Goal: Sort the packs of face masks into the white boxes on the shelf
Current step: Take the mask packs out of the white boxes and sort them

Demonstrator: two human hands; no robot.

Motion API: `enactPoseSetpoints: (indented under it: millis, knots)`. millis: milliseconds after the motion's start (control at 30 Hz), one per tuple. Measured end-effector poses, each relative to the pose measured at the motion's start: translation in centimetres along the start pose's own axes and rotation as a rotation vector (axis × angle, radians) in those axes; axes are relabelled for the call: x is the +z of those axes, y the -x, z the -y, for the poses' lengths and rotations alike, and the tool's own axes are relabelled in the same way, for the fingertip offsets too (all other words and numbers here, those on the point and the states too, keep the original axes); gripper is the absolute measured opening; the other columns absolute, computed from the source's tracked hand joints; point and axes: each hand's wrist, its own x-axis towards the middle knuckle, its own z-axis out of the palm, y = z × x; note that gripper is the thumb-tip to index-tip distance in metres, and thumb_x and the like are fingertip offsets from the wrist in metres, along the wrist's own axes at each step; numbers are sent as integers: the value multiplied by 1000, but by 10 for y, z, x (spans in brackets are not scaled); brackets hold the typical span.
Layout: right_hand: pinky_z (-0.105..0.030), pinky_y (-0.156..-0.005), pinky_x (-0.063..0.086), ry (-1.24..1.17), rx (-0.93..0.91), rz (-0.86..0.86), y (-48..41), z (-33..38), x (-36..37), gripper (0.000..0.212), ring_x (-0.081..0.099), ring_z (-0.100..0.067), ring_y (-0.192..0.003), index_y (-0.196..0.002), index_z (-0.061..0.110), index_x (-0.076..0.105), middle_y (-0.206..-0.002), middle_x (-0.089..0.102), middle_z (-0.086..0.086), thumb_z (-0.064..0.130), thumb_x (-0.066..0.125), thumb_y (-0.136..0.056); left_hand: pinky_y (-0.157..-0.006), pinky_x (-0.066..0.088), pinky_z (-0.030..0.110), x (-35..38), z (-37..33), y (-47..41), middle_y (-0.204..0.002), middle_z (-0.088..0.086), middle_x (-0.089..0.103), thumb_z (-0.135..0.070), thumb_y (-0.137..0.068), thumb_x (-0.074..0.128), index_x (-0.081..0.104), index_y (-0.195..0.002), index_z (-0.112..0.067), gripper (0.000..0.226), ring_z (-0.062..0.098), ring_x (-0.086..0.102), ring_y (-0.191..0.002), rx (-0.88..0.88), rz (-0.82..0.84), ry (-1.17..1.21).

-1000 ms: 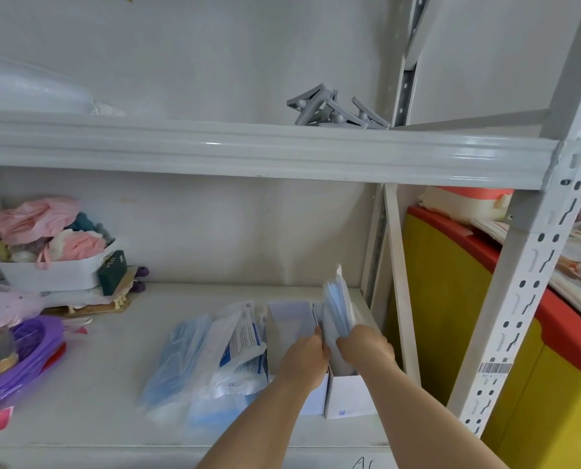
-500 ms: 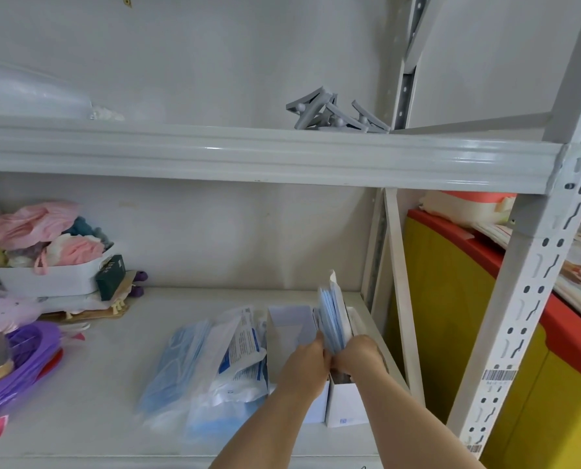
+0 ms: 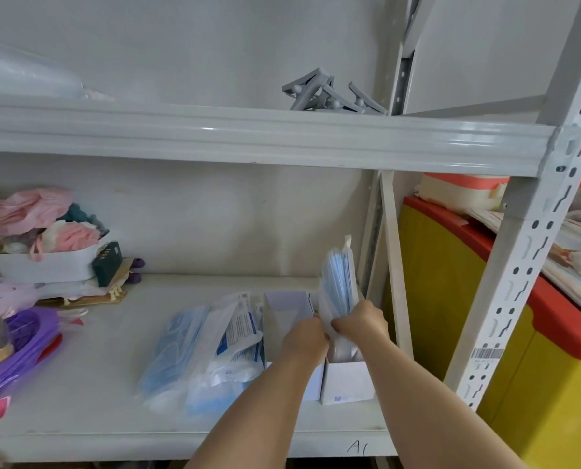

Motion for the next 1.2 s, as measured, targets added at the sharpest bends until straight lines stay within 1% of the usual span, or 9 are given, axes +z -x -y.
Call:
enactPoseSetpoints:
  millis: [300, 467, 567, 667, 733, 900, 1033, 1100, 1200]
  knots:
    - [-28, -61, 52, -122, -85, -80, 2, 28, -40, 37, 58, -18, -70, -98, 14, 46, -80, 52, -3, 27, 75, -78, -94, 43, 33, -17, 0, 1, -129, 12, 60, -24, -100, 33, 55, -129, -13, 38, 30, 57, -116, -53, 20, 287]
    - [-36, -75, 54, -484, -36, 213, 9, 45, -74, 50, 60, -23, -78, -108, 10, 48, -91, 58, -10, 24, 81, -73, -76, 49, 36, -65, -12, 2, -104, 17, 62, -16, -99, 30, 60, -100, -4, 32, 32, 61, -91, -252, -129, 914]
    - [-41, -83, 56, -571, -66, 446, 22, 53, -71, 54, 65, -31, -94, -114, 6, 55, -107, 65, -14, 19, 83, -70, -54, 46, 21, -99, -12, 7, -74, 6, 59, -31, -97, 40, 58, -80, -15, 29, 20, 55, -64, -351, -99, 1223]
    - [-42, -89, 54, -600, -104, 615, 32, 67, -59, 58, 64, -32, -103, -120, 5, 55, -114, 66, -14, 16, 84, -70, -84, 54, 34, -123, 1, 7, -95, 9, 68, -68, -88, 39, 64, -106, -17, 59, 25, 65, -88, -326, 22, 1181]
    - [-46, -93, 53, -600, -129, 719, 39, 80, -48, 61, 66, -33, -105, -124, 6, 56, -115, 68, -15, 17, 84, -71, -94, 53, 41, -133, 12, 7, -112, 14, 69, -75, -83, 40, 63, -121, -17, 72, 29, 66, -102, -256, 51, 1149]
    - [-46, -90, 55, -722, -210, 810, 57, 116, -20, 71, 69, -31, -102, -123, 8, 57, -114, 70, -15, 39, 85, -66, -85, 55, 37, -141, 28, 19, -89, 8, 74, -71, -81, 50, 62, -117, -11, 72, 24, 70, -85, -195, -13, 1361]
    - [-46, -87, 56, -848, -219, 692, 71, 132, 2, 47, 69, -32, -97, -117, 8, 56, -111, 69, -17, 26, 78, -79, -71, 53, 30, -157, 46, 28, -80, 12, 70, -58, -90, 46, 65, -110, -9, 57, 21, 66, -77, -183, -45, 1422]
    - [-48, -88, 56, -869, -211, 700, 77, 137, 18, 47, 69, -33, -96, -113, 6, 59, -108, 70, -17, 27, 79, -77, -81, 55, 34, -173, 65, 34, -94, 16, 73, -67, -82, 51, 68, -111, -8, 67, 26, 70, -86, -234, -42, 1331]
    - [-49, -86, 57, -867, -187, 711, 92, 148, 48, 78, 70, -31, -96, -119, 6, 58, -107, 71, -14, 45, 87, -59, -96, 52, 47, -180, 123, 17, -105, 16, 73, -82, -53, 66, 70, -115, -15, 91, 34, 70, -99, -367, -142, 1167]
